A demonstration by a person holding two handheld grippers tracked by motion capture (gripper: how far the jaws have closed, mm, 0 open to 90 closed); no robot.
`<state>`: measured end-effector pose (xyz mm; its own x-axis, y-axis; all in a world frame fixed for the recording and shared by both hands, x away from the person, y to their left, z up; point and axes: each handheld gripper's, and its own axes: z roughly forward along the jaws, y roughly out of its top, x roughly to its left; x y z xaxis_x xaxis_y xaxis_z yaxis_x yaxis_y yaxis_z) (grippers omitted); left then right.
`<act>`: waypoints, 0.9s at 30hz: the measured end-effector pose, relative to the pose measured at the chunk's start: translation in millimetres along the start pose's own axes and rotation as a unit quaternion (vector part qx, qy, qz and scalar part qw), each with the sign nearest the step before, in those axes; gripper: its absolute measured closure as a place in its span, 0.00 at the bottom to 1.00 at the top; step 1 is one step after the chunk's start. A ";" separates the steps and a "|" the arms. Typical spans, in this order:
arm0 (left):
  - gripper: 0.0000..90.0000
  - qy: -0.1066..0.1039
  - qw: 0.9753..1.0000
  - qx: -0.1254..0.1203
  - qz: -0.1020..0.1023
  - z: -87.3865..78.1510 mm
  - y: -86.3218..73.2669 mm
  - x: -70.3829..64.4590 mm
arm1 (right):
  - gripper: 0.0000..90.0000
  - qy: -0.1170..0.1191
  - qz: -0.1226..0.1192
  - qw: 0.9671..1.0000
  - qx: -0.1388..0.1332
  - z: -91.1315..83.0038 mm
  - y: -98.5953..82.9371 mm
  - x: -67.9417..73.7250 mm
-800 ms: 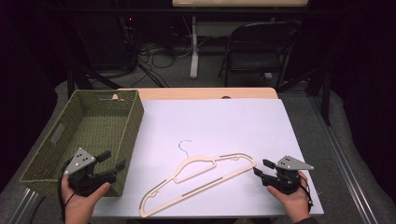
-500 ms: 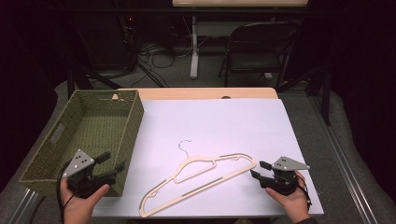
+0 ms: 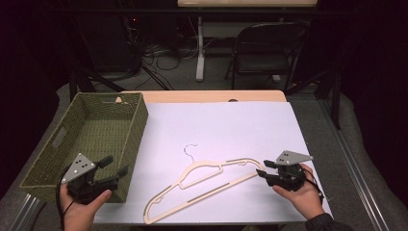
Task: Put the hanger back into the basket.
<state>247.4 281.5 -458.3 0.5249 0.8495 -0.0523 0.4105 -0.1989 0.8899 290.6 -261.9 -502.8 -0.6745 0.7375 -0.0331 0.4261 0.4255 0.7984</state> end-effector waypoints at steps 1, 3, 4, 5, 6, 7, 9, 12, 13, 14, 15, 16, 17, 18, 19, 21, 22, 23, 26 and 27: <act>0.36 -0.001 1.000 0.000 0.000 0.1 0.1 -0.4 | 0.60 0.000 0.000 1.000 0.000 0.0 0.0 0.0; 0.36 -0.004 1.000 0.000 0.002 -0.3 0.5 -1.2 | 0.63 0.015 0.003 1.000 0.007 -1.5 13.1 -1.3; 0.36 -0.004 1.000 0.000 0.003 -0.7 0.7 -1.4 | 0.63 0.032 0.008 0.999 0.007 -1.2 19.1 -1.1; 0.36 -0.004 1.000 0.000 0.003 -1.2 0.9 -1.6 | 0.63 0.040 0.005 0.999 0.006 -0.2 24.3 -0.6; 0.36 -0.005 1.000 -0.002 0.002 -1.4 0.9 -1.7 | 0.62 0.041 -0.012 0.999 0.009 3.4 33.0 0.7; 0.36 -0.005 1.000 -0.002 0.001 -1.9 0.9 -1.7 | 0.62 0.041 -0.012 0.999 0.009 3.4 33.0 0.7; 0.36 -0.005 1.000 -0.003 0.002 -2.7 0.9 -1.9 | 0.61 0.040 -0.025 0.999 0.016 8.1 39.4 1.8; 0.36 -0.004 1.000 -0.004 0.001 -3.5 0.9 -1.6 | 0.61 0.042 -0.040 0.998 0.032 14.1 47.5 4.1; 0.36 -0.004 1.000 -0.004 0.000 -3.7 0.9 -1.4 | 0.62 0.044 -0.046 0.997 0.037 16.1 50.1 4.4; 0.36 -0.004 1.000 -0.005 0.000 -3.9 0.9 -1.1 | 0.63 0.054 -0.053 0.996 0.047 19.1 55.4 5.3; 0.36 -0.004 1.000 -0.005 0.000 -3.9 0.8 -0.8 | 0.63 0.054 -0.053 0.996 0.047 19.1 55.4 5.3; 0.36 -0.003 1.000 -0.004 -0.001 -3.9 0.7 -0.6 | 0.63 0.061 -0.055 0.995 0.050 20.7 58.0 5.4; 0.36 -0.004 1.000 -0.004 -0.001 -3.8 0.6 -0.3 | 0.63 0.066 -0.057 0.995 0.056 22.3 60.6 5.2; 0.36 -0.005 1.000 -0.003 -0.002 -3.6 0.5 -0.2 | 0.63 0.070 -0.058 0.994 0.060 24.1 63.3 5.1; 0.36 -0.004 1.000 -0.003 -0.002 -3.4 0.5 -0.4 | 0.62 0.072 -0.064 0.993 0.073 25.1 66.3 4.9; 0.36 -0.005 1.000 -0.002 -0.002 -3.0 0.4 -0.8 | 0.60 0.069 -0.075 0.991 0.082 28.8 71.1 5.9; 0.36 -0.006 1.000 -0.001 -0.001 -2.6 0.5 -0.9 | 0.60 0.069 -0.076 0.991 0.083 30.1 72.8 6.4; 0.36 -0.006 1.000 -0.001 -0.001 -2.5 0.5 -1.2 | 0.60 0.075 -0.084 0.988 0.107 31.3 77.3 6.9; 0.36 -0.007 1.000 0.003 -0.001 -2.2 0.5 -1.3 | 0.55 0.076 -0.090 0.986 0.122 36.6 82.7 8.3; 0.36 -0.006 1.000 0.003 -0.001 -2.2 0.5 -1.3 | 0.53 0.076 -0.089 0.986 0.121 39.1 84.0 8.5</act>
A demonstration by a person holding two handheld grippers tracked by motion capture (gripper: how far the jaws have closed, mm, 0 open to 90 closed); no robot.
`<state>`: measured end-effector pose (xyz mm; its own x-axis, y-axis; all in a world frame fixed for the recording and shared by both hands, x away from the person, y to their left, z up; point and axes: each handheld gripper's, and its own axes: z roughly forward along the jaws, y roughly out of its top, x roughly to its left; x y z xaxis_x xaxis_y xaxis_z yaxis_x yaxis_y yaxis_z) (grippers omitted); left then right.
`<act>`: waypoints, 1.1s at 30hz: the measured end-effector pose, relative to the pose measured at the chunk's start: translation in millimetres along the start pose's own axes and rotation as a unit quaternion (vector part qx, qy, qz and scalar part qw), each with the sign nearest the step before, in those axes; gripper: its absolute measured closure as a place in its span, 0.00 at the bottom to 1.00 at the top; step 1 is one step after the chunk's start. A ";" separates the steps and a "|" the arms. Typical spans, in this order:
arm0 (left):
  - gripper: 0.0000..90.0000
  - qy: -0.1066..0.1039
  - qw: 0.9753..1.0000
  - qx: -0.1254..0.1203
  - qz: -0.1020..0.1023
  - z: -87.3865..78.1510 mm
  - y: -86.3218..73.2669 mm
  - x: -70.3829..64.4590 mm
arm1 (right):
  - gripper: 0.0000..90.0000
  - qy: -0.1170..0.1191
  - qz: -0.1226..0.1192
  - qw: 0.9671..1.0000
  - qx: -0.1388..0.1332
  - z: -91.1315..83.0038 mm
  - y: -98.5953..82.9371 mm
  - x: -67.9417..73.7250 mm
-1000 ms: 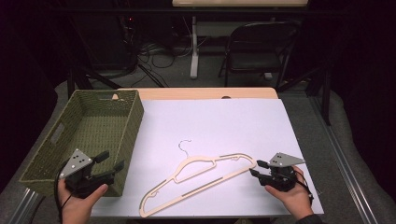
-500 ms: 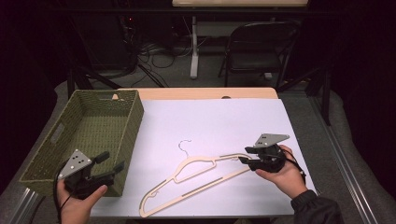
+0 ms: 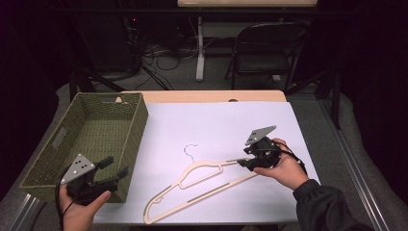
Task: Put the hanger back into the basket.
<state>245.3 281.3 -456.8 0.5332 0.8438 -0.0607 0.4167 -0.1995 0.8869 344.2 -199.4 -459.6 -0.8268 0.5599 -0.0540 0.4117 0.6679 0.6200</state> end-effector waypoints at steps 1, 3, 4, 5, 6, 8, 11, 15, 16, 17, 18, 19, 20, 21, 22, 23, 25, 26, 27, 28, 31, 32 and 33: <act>0.36 0.001 1.000 0.000 0.000 0.0 0.0 0.1 | 0.51 0.000 0.003 1.000 -0.002 1.8 1.1 -0.5; 0.36 0.002 1.000 -0.001 -0.001 -0.1 0.0 0.3 | 0.48 0.001 -0.001 1.000 0.010 5.7 5.0 -2.0; 0.36 0.002 1.000 -0.001 -0.001 -0.2 0.0 0.6 | 0.47 0.006 -0.006 1.000 0.014 6.9 6.3 -2.7; 0.36 0.003 1.000 -0.001 -0.002 -0.3 0.0 0.7 | 0.45 0.006 -0.017 1.000 0.023 9.6 10.3 -2.4; 0.36 0.003 1.000 -0.001 -0.002 -0.4 -0.1 0.9 | 0.45 0.006 -0.017 1.000 0.023 9.6 10.3 -2.4; 0.36 0.001 1.000 -0.001 -0.004 0.0 -0.4 1.3 | 0.45 0.008 -0.024 0.999 0.024 12.0 13.2 -1.6; 0.36 0.002 1.000 0.001 -0.003 0.3 -0.5 1.3 | 0.45 0.010 -0.040 0.997 0.062 12.5 18.8 0.1; 0.36 0.002 1.000 0.000 -0.003 0.2 -0.4 1.2 | 0.46 0.020 -0.046 0.997 0.057 17.6 23.9 2.3; 0.36 0.002 1.000 0.001 -0.003 0.2 -0.4 1.2 | 0.47 0.018 -0.051 0.997 0.063 18.6 25.5 2.8; 0.36 0.002 1.000 0.001 -0.003 0.3 -0.3 1.1 | 0.48 0.023 -0.051 0.997 0.058 21.1 25.9 3.6; 0.36 0.003 1.000 0.001 -0.002 0.3 -0.2 0.9 | 0.48 0.021 -0.057 0.995 0.076 21.5 28.1 5.1; 0.36 0.002 1.000 0.001 -0.002 0.5 -0.2 0.9 | 0.50 0.022 -0.065 0.994 0.087 22.8 30.7 6.7; 0.36 0.002 1.000 0.001 -0.002 0.6 -0.2 1.0 | 0.50 0.024 -0.072 0.993 0.087 24.8 33.2 8.4; 0.36 0.002 1.000 0.001 -0.002 0.7 -0.3 0.9 | 0.51 0.028 -0.072 0.993 0.086 26.1 34.6 9.6; 0.36 0.002 1.000 0.002 -0.002 0.8 -0.3 1.0 | 0.51 0.032 -0.079 0.992 0.089 27.3 37.1 10.5; 0.36 0.002 1.000 0.002 -0.002 0.8 -0.4 1.0 | 0.51 0.033 -0.084 0.992 0.091 29.1 39.2 12.1; 0.36 0.002 1.000 0.002 -0.002 0.9 -0.4 1.0 | 0.51 0.032 -0.099 0.990 0.099 32.3 44.3 15.4; 0.36 0.002 1.000 0.002 -0.002 0.8 -0.4 1.0 | 0.51 0.031 -0.106 0.989 0.100 33.8 47.3 17.5; 0.36 0.002 1.000 0.002 -0.002 0.7 -0.4 1.0 | 0.52 0.034 -0.109 0.989 0.098 34.9 50.2 19.3; 0.36 0.003 1.000 0.002 -0.002 0.6 -0.4 1.0 | 0.53 0.037 -0.113 0.988 0.103 36.0 53.7 21.5; 0.36 0.002 1.000 0.002 -0.002 0.6 -0.5 1.3 | 0.54 0.035 -0.131 0.984 0.111 40.3 64.1 28.8; 0.36 0.002 1.000 0.002 -0.003 0.7 -0.6 1.3 | 0.54 0.038 -0.133 0.984 0.112 42.2 67.7 31.2; 0.36 0.002 1.000 0.002 -0.003 0.9 -0.6 1.4 | 0.55 0.039 -0.139 0.983 0.117 43.3 70.6 32.9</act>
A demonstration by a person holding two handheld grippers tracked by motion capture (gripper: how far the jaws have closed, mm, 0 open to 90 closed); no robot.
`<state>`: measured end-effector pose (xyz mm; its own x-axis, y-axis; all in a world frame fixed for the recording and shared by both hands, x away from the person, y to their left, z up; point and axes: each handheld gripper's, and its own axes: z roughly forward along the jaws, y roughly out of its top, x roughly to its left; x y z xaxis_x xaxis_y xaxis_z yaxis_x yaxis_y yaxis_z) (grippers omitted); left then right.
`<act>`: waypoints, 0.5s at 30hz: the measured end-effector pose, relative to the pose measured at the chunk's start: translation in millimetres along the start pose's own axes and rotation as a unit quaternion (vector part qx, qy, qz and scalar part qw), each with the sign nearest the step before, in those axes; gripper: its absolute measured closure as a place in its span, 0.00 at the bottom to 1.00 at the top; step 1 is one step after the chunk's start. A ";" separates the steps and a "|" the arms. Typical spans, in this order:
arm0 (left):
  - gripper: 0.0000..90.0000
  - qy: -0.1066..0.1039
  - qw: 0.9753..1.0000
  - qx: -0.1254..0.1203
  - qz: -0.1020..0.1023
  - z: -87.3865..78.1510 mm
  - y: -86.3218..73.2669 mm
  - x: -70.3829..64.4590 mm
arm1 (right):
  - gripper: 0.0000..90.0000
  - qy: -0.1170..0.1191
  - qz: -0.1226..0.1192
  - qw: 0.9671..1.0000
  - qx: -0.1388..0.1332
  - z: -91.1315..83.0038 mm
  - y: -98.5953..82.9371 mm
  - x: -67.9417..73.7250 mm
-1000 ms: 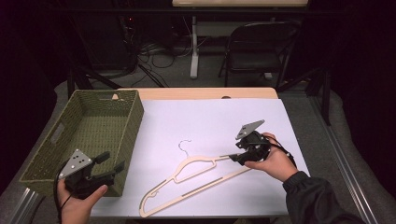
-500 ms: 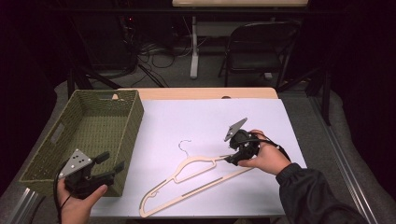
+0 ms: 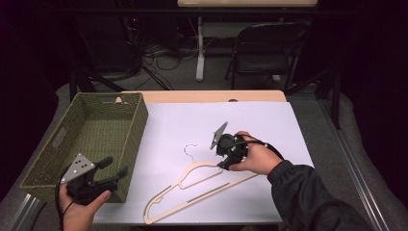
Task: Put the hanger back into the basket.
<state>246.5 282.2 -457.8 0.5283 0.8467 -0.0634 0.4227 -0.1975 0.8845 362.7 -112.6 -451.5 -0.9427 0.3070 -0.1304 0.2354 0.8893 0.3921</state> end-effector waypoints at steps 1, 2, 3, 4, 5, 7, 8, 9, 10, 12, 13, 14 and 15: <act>0.36 0.000 1.000 0.000 0.000 0.3 -0.1 -0.1 | 0.56 0.004 -0.009 1.000 0.003 1.6 5.8 1.7; 0.36 0.000 1.000 0.001 0.000 0.5 -0.2 -0.1 | 0.56 0.007 -0.010 1.000 0.002 3.2 10.3 3.8; 0.36 0.000 1.000 0.001 0.000 0.7 -0.2 -0.2 | 0.57 0.013 -0.015 1.000 0.000 5.4 14.4 5.1; 0.36 0.000 1.000 0.002 0.001 0.7 -0.2 -0.4 | 0.57 0.017 -0.016 1.000 0.000 7.0 17.3 6.4; 0.36 0.000 1.000 0.002 0.001 0.7 -0.1 -0.4 | 0.57 0.019 -0.024 1.000 0.003 10.8 21.8 8.0; 0.36 0.000 1.000 0.001 0.001 0.5 -0.1 -0.4 | 0.58 0.018 -0.033 0.999 0.012 16.9 28.9 11.7; 0.36 -0.001 1.000 0.001 0.002 0.5 -0.2 -0.3 | 0.58 0.023 -0.038 0.999 0.009 20.6 33.3 13.7; 0.36 0.000 1.000 0.001 0.002 0.4 -0.3 -0.3 | 0.58 0.023 -0.038 0.999 0.009 20.6 33.3 13.7; 0.36 0.000 1.000 0.001 0.001 0.5 -0.5 -0.1 | 0.58 0.023 -0.041 0.999 0.009 21.9 35.1 14.7; 0.36 0.000 1.000 0.001 0.000 0.5 -0.7 0.3 | 0.58 0.027 -0.048 0.998 0.009 25.2 39.6 17.2; 0.36 0.000 1.000 0.001 0.000 0.5 -0.8 0.3 | 0.58 0.028 -0.050 0.998 0.012 26.1 41.6 18.3; 0.36 0.000 1.000 0.001 0.000 0.4 -0.8 0.3 | 0.58 0.028 -0.049 0.998 0.011 27.1 42.8 19.5; 0.36 0.000 1.000 0.001 0.000 0.4 -0.8 0.3 | 0.58 0.029 -0.052 0.998 0.011 28.2 44.6 20.3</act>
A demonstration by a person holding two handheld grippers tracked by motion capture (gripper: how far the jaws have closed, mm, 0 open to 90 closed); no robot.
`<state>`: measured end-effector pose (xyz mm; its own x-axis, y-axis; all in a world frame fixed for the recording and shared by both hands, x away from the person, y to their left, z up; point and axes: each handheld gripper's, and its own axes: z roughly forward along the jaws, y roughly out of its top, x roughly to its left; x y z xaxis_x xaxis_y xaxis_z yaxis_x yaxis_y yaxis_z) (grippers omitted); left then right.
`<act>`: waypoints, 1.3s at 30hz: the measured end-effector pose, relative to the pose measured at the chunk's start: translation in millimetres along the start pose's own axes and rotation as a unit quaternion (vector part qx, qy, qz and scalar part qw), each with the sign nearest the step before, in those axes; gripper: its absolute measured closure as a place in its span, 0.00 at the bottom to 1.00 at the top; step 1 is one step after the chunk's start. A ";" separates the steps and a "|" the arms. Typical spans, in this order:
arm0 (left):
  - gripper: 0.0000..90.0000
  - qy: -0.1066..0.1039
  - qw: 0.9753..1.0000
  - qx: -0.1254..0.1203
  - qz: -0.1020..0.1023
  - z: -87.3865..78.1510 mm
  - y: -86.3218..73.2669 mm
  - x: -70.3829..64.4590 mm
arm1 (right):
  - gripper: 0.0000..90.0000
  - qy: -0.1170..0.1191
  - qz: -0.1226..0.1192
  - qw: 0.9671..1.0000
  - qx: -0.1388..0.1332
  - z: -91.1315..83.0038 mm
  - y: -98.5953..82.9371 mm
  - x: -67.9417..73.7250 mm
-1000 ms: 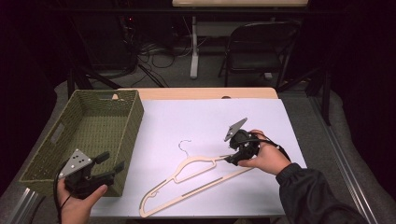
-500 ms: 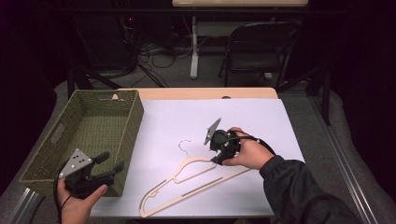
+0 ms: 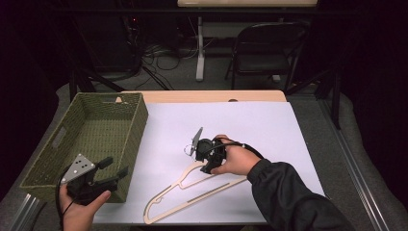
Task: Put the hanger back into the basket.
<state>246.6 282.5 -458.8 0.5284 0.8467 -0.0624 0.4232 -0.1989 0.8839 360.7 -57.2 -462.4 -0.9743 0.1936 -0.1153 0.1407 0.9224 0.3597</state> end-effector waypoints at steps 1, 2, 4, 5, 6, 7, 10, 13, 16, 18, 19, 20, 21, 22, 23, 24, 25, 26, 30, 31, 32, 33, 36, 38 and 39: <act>0.36 -0.001 1.000 0.000 0.000 -0.2 0.1 0.0 | 0.58 0.001 -0.001 1.000 -0.001 0.7 0.9 0.4; 0.36 0.000 1.000 0.000 0.001 -0.2 0.1 0.0 | 0.59 0.002 -0.002 1.000 0.000 1.5 1.9 0.9; 0.36 0.000 1.000 -0.001 0.001 -0.2 0.2 0.0 | 0.59 0.002 -0.007 1.000 0.002 3.1 2.3 0.8; 0.36 0.000 1.000 -0.001 0.000 -0.2 0.1 0.1 | 0.59 0.002 -0.006 1.000 0.004 4.2 1.8 1.0; 0.36 0.000 1.000 -0.001 0.000 -0.2 0.1 0.1 | 0.59 0.002 -0.012 1.000 0.009 5.3 1.1 0.2; 0.36 0.000 1.000 -0.001 0.000 0.0 0.0 0.1 | 0.60 0.002 -0.010 1.000 0.012 5.6 0.7 0.5; 0.36 -0.001 1.000 0.001 0.001 0.3 0.2 -0.1 | 0.61 0.002 -0.015 1.000 0.025 9.1 -1.5 -0.1; 0.36 -0.001 1.000 0.001 0.000 0.8 0.1 -0.4 | 0.63 0.006 -0.016 0.999 0.030 12.6 -2.9 -0.6; 0.36 -0.001 1.000 0.003 0.001 0.9 0.0 -0.2 | 0.66 0.013 -0.019 0.999 0.036 17.2 -4.2 0.1; 0.36 -0.001 1.000 0.002 0.000 1.3 -0.4 -0.3 | 0.67 0.019 -0.024 0.999 0.041 20.6 -5.7 0.9; 0.36 0.000 1.000 0.002 0.001 1.5 -0.6 -0.2 | 0.67 0.021 -0.023 0.999 0.042 22.3 -6.5 1.3; 0.36 0.000 1.000 0.002 0.000 1.7 -0.8 -0.2 | 0.67 0.017 -0.027 0.999 0.043 23.6 -7.1 1.4; 0.36 0.000 1.000 0.002 0.000 1.9 -0.9 -0.1 | 0.66 0.017 -0.026 0.999 0.043 24.7 -7.6 1.2; 0.36 0.000 1.000 0.002 0.001 2.1 -1.0 -0.1 | 0.66 0.018 -0.023 0.999 0.041 25.7 -8.1 0.8; 0.36 0.000 1.000 0.002 0.001 2.1 -1.0 -0.1 | 0.66 0.018 -0.022 0.999 0.040 26.4 -8.6 0.4; 0.36 0.000 1.000 0.002 0.001 2.1 -1.0 -0.1 | 0.66 0.018 -0.022 0.999 0.039 27.0 -9.0 0.1; 0.36 0.000 1.000 0.002 0.001 2.2 -1.0 -0.1 | 0.65 0.020 -0.022 0.999 0.040 27.5 -9.3 -0.4; 0.36 0.000 1.000 0.002 0.001 2.2 -1.0 -0.2 | 0.66 0.018 -0.021 0.999 0.040 28.9 -10.0 -0.8; 0.36 0.000 1.000 0.003 0.001 2.3 -1.1 -0.1 | 0.68 0.024 -0.018 0.998 0.052 33.8 -13.7 -2.1; 0.36 0.000 1.000 0.003 0.001 2.4 -1.1 0.0 | 0.69 0.028 -0.019 0.998 0.058 36.3 -15.6 -2.4; 0.36 0.000 1.000 0.003 0.001 2.5 -1.2 -0.1 | 0.69 0.028 -0.019 0.998 0.058 36.3 -15.6 -2.4; 0.36 0.000 1.000 0.003 0.001 2.5 -1.2 -0.1 | 0.70 0.030 -0.018 0.998 0.060 37.5 -16.4 -2.2; 0.36 0.000 1.000 0.005 0.001 2.8 -1.3 -0.2 | 0.70 0.031 -0.024 0.997 0.068 42.0 -17.7 -2.2; 0.36 0.000 1.000 0.004 0.001 3.1 -1.4 -0.2 | 0.70 0.034 -0.026 0.997 0.068 44.6 -17.4 -1.5; 0.36 0.000 1.000 0.005 0.001 3.1 -1.4 -0.2 | 0.70 0.037 -0.025 0.996 0.072 45.2 -16.7 -1.2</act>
<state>248.2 281.0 -461.4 0.5302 0.8457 -0.0605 0.4285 -0.2057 0.8798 367.5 -57.8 -510.1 -0.9903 0.1252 -0.0598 0.1094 0.9697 0.2183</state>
